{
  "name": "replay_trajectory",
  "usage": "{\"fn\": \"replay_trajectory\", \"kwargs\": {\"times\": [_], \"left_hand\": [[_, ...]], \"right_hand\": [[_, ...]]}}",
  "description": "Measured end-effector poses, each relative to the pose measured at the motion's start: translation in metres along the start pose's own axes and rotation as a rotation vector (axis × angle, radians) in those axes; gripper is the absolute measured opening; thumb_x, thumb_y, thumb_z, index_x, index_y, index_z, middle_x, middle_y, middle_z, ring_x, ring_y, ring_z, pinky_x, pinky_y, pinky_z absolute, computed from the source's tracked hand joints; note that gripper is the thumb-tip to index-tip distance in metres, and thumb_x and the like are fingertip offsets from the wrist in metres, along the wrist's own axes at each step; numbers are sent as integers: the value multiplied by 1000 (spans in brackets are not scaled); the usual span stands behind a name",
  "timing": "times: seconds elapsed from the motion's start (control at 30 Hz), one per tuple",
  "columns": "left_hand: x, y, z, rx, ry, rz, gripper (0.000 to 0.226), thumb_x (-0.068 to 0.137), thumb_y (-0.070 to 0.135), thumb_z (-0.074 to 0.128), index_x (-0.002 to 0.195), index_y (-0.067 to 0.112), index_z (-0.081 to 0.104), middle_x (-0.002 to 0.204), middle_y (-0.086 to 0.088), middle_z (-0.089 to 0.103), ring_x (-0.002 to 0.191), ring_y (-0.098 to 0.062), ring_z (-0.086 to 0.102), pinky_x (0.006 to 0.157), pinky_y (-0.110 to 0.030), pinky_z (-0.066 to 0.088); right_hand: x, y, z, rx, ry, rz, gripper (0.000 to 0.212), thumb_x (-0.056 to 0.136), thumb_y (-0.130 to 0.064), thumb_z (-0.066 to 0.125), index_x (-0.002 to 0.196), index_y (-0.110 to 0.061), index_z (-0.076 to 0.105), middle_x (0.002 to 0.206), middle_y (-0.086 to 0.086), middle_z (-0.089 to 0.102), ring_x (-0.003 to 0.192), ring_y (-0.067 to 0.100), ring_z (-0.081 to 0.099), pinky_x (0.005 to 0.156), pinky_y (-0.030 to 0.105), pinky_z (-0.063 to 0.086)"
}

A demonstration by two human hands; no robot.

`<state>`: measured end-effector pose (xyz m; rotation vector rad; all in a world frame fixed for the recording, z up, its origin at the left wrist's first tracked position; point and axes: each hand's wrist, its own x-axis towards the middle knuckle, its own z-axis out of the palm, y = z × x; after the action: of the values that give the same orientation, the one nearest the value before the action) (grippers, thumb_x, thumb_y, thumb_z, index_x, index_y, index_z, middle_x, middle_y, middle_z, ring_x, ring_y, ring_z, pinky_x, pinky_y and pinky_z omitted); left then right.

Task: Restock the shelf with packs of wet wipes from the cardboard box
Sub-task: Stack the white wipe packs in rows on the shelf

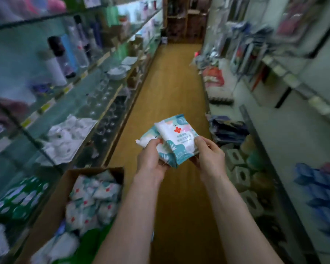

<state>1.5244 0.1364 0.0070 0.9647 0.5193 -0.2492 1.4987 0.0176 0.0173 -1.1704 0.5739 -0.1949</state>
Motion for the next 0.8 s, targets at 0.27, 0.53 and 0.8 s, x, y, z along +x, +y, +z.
{"fn": "replay_trajectory", "kwargs": {"times": [0.27, 0.53, 0.8], "left_hand": [[-4, -58, 174, 117, -325, -33, 37, 88, 39, 62, 115, 15, 63, 103, -10, 73, 91, -31, 71, 78, -44, 57], [-24, -115, 293, 165, -563, -146, 35, 88, 32, 66, 117, 13, 62, 105, -12, 72, 94, -33, 70, 83, -49, 56], [-41, -163, 389, 306, -745, -275, 51, 72, 40, 80, 111, 11, 64, 99, -15, 73, 88, -33, 71, 80, -51, 57]], "right_hand": [[55, -93, -120, 8, 257, -229, 17, 95, -20, 58, 104, -9, 66, 95, 8, 70, 78, 16, 66, 62, 27, 55], [71, -160, -224, 77, 441, -330, 11, 94, -18, 58, 87, -13, 66, 85, 4, 71, 76, 17, 67, 74, 32, 56], [74, -206, -304, -127, 717, -471, 23, 96, -20, 54, 75, -15, 64, 72, 2, 66, 58, 8, 63, 48, 20, 49]]}}
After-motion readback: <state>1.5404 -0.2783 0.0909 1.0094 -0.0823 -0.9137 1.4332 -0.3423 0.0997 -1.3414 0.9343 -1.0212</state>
